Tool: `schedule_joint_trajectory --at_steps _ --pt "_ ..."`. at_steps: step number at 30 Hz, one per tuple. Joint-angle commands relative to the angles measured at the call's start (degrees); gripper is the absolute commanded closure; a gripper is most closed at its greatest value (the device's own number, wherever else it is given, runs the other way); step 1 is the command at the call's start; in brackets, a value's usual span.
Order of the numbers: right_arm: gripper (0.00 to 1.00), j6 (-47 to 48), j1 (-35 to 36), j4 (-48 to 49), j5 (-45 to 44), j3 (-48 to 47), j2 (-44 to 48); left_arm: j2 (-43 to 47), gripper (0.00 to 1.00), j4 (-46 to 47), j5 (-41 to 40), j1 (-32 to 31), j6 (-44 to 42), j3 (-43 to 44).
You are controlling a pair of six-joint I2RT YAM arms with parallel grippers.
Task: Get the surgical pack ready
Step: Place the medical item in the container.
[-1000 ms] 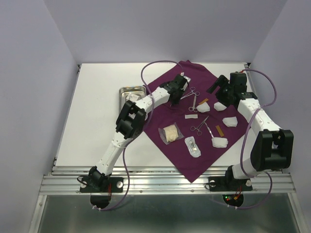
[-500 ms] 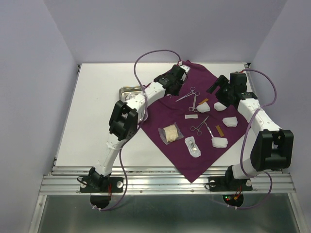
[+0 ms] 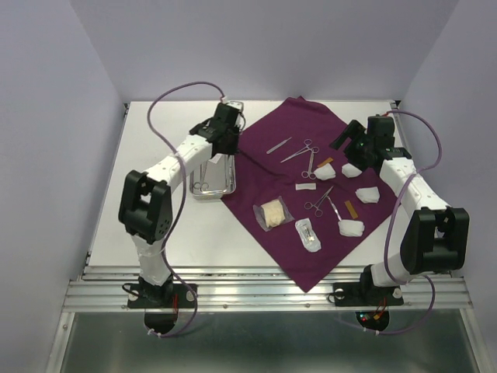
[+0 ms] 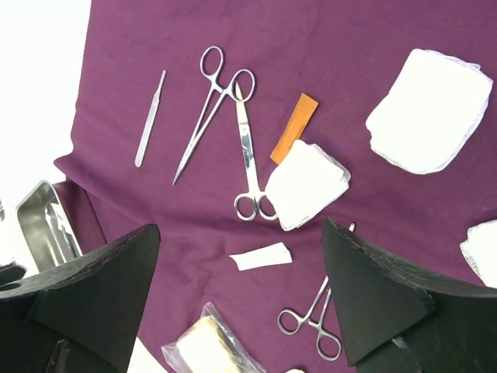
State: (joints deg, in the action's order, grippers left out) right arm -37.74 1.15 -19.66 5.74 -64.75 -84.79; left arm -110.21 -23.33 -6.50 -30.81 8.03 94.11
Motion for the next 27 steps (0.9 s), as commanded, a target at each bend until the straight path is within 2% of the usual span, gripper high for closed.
schedule_joint_trajectory --at_steps 1,9,18,19,22,23,24,27 --pt "0.11 0.8 -0.4 1.7 1.7 0.6 2.1 11.3 1.00 4.1 -0.9 4.3 3.7 -9.6" --pt "0.11 1.3 -0.4 1.4 2.7 3.3 2.8 14.9 1.00 6.3 -3.1 6.8 8.6 -21.7" --pt "0.11 2.5 -0.4 0.2 3.1 2.1 2.1 12.9 1.00 9.2 -8.1 7.1 13.3 -26.2" --pt "0.11 2.5 -0.4 0.1 3.2 2.0 1.9 12.7 0.76 8.9 -8.7 7.1 13.5 -26.2" --pt "0.11 2.5 -0.4 0.1 3.2 1.8 1.7 12.7 0.35 8.0 -9.6 7.1 13.4 -25.9" --pt "0.11 2.4 -0.4 0.1 3.3 1.8 1.7 12.9 0.27 7.8 -9.2 7.1 13.1 -25.7" --pt "0.11 2.4 -0.4 0.1 3.3 1.8 1.7 12.9 0.24 7.8 -9.1 7.1 12.9 -25.6" --pt "0.11 2.1 -0.4 0.1 3.2 2.0 1.9 13.5 0.24 7.2 -7.9 6.9 12.4 -23.9"
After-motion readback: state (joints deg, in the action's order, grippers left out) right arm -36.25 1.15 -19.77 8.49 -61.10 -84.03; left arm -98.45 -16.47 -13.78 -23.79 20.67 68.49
